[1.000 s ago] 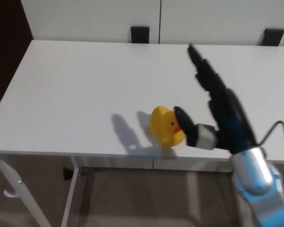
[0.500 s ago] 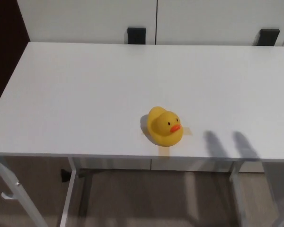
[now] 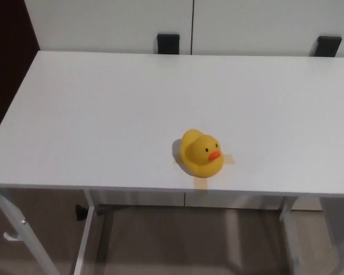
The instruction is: The robot uses its right hand to push the yellow duck toy to the center of the white desk.
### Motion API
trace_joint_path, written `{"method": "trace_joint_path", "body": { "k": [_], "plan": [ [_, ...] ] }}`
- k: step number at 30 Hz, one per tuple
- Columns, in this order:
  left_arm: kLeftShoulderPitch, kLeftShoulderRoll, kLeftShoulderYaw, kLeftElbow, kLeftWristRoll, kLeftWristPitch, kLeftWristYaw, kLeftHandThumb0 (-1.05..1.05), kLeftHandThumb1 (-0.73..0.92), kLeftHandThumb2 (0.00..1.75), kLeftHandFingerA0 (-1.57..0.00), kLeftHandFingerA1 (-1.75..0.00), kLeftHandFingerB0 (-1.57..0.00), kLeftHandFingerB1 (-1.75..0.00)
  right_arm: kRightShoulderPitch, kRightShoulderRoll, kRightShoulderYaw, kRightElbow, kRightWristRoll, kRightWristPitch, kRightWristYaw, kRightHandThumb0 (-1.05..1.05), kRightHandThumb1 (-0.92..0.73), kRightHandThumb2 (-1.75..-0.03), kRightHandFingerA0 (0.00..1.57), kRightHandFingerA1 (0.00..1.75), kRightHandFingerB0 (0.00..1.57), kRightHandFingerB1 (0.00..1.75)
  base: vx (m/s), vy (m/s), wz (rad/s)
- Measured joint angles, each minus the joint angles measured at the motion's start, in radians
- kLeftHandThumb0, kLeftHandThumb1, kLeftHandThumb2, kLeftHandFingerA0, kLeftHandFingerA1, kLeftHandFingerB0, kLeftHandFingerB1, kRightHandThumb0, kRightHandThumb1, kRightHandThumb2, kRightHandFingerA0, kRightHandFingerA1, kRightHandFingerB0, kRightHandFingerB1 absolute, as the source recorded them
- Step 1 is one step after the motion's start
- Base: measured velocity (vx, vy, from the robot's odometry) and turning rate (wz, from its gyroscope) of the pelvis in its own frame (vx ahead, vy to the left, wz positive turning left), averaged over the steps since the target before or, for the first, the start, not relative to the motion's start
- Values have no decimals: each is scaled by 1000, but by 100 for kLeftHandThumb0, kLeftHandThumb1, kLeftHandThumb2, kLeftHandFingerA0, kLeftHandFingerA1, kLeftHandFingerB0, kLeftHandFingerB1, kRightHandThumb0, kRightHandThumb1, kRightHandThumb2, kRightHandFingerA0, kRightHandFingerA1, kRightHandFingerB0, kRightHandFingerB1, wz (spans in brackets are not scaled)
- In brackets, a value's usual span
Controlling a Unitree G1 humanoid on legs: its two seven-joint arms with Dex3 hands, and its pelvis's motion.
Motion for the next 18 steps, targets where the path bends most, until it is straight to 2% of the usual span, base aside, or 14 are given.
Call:
{"method": "trace_joint_path", "body": {
  "k": [1, 2, 3, 7, 8, 10, 11, 13, 14, 15, 16, 18],
  "plan": [
    [-1, 0, 0, 0, 0, 0, 0, -18, 61, 79, -86, -85, -89, -85, 9, -7, -17, 44, 4, -2, 0, -5, -57, -88, 71, 72, 51, 66, 0, 0, 0],
    [-2, 0, 0, 0, 0, 0, 0, -18, 61, 79, -86, -85, -89, -85, 11, -7, -20, 52, 5, -2, 0, -5, -57, -88, 71, 72, 51, 66, 0, 0, 0],
    [-3, 0, 0, -1, 0, 0, 0, -17, 58, 79, -89, -90, -93, -88, 21, -15, -32, 114, 6, -6, -1, 4, -51, -102, 66, 69, 53, 66, 0, 0, 0],
    [-5, 0, 2, -2, -1, 0, 0, -15, 58, 83, -88, -85, -92, -84, 51, -24, -46, 304, 7, -18, -3, 4, -48, -101, 71, 65, 55, 61, 0, 0, 0],
    [-5, 0, 2, -2, -1, 0, 0, -16, 59, 80, -86, -83, -90, -85, 51, -24, -46, 304, 7, -18, -3, 5, -45, -101, 88, 64, 65, 58, 0, 0, 0],
    [-5, 0, 3, -1, -1, 0, 0, -16, 59, 80, -86, -83, -90, -85, 61, -24, -45, 392, 6, -25, -4, 5, -45, -101, 88, 64, 65, 58, 0, 0, 0],
    [-4, 0, 3, -1, -1, 0, 0, -18, 59, 78, -85, -84, -89, -85, 65, -24, -38, 467, 5, -32, -4, 4, -44, -100, 96, 61, 74, 59, 0, 0, 0],
    [-4, 0, 3, 0, 0, 0, 0, -18, 59, 78, -85, -84, -89, -85, 66, -25, -30, 506, 3, -37, -4, 4, -44, -100, 96, 61, 74, 59, 0, 0, 0],
    [-4, 0, 3, 0, 0, 0, 0, -18, 61, 76, -86, -87, -90, -85, 66, -25, -30, 506, 3, -37, -4, 1, -44, -102, 101, 62, 82, 61, 0, 0, 0],
    [-4, 0, 3, 0, 0, 0, 0, -18, 61, 76, -86, -87, -90, -85, 66, -27, -14, 568, 0, -44, -4, 1, -44, -102, 101, 62, 82, 61, 0, 0, 0],
    [-4, 1, 3, -1, 0, 0, 0, -15, 57, 85, -89, -87, -91, -85, 63, -30, 10, 650, -4, -54, -2, 0, -46, -100, 100, 56, 85, 59, 0, 0, 0],
    [-4, 1, 4, -1, -1, 0, 0, -17, 60, 78, -87, -84, -88, -83, 61, -35, 24, 689, -5, -60, -1, -3, -46, -95, 101, 57, 86, 59, 0, 0, 0]
  ]
}}
